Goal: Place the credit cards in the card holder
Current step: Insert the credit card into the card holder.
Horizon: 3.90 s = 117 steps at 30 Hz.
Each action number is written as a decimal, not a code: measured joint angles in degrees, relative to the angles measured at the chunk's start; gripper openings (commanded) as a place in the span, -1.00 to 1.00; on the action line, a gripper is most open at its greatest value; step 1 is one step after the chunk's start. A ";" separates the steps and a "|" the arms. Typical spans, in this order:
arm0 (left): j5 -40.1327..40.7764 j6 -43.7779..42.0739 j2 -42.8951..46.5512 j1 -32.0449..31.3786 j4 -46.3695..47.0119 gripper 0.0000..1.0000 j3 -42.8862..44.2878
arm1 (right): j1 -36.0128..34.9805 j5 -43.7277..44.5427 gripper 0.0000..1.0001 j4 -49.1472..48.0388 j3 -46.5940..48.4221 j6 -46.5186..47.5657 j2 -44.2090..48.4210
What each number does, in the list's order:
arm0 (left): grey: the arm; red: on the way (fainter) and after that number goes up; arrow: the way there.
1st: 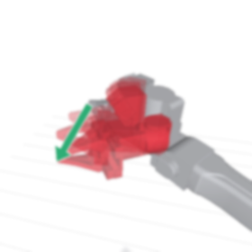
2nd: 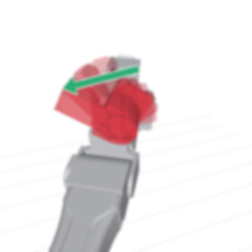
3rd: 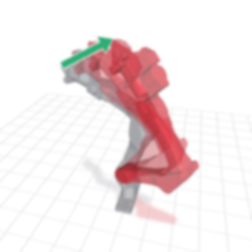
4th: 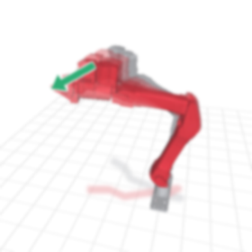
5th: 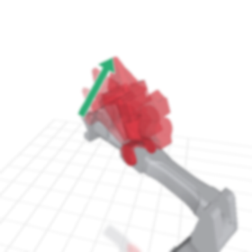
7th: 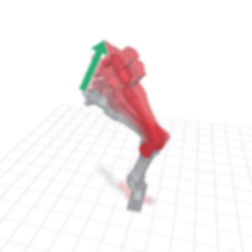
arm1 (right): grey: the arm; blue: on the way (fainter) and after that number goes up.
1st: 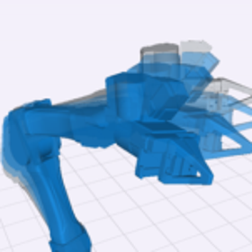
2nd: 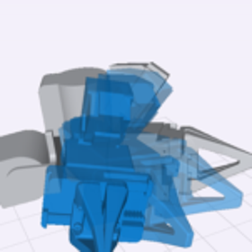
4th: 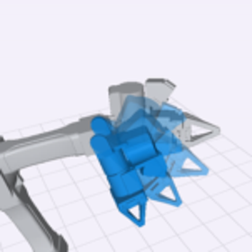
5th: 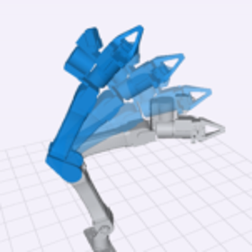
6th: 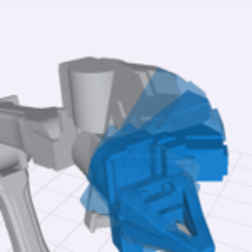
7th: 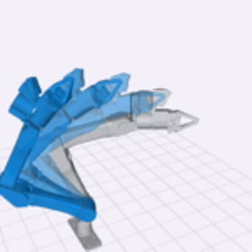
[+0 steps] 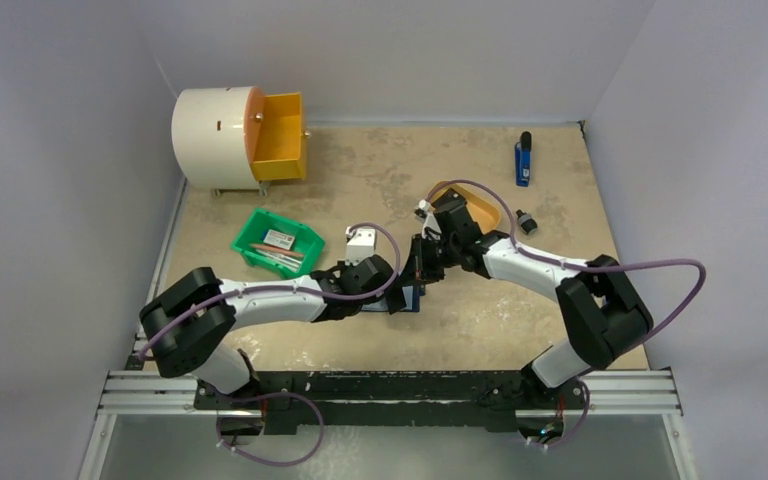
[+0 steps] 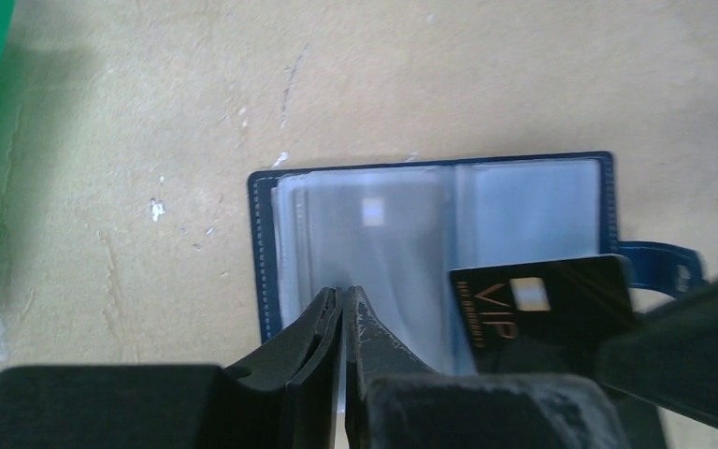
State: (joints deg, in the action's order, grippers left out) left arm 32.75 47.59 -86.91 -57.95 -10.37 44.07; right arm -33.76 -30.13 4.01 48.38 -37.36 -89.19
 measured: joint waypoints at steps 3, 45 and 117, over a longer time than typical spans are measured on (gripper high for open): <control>0.42 0.63 -0.96 0.59 0.02 -0.93 -0.98 | 0.00 0.76 -1.00 0.00 -0.15 -0.61 1.09; 2.12 3.04 4.24 1.01 -1.95 -0.91 -2.75 | 0.00 0.66 -1.00 -9.57 -0.83 -8.46 -7.26; 4.37 5.84 2.69 2.45 2.58 -0.97 -9.33 | -0.07 4.81 -1.00 -23.17 -4.17 -16.79 -11.52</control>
State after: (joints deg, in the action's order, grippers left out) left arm 37.12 53.43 -84.23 -55.51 -7.79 34.74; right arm -33.82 -25.32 -19.16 44.21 -54.15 -100.71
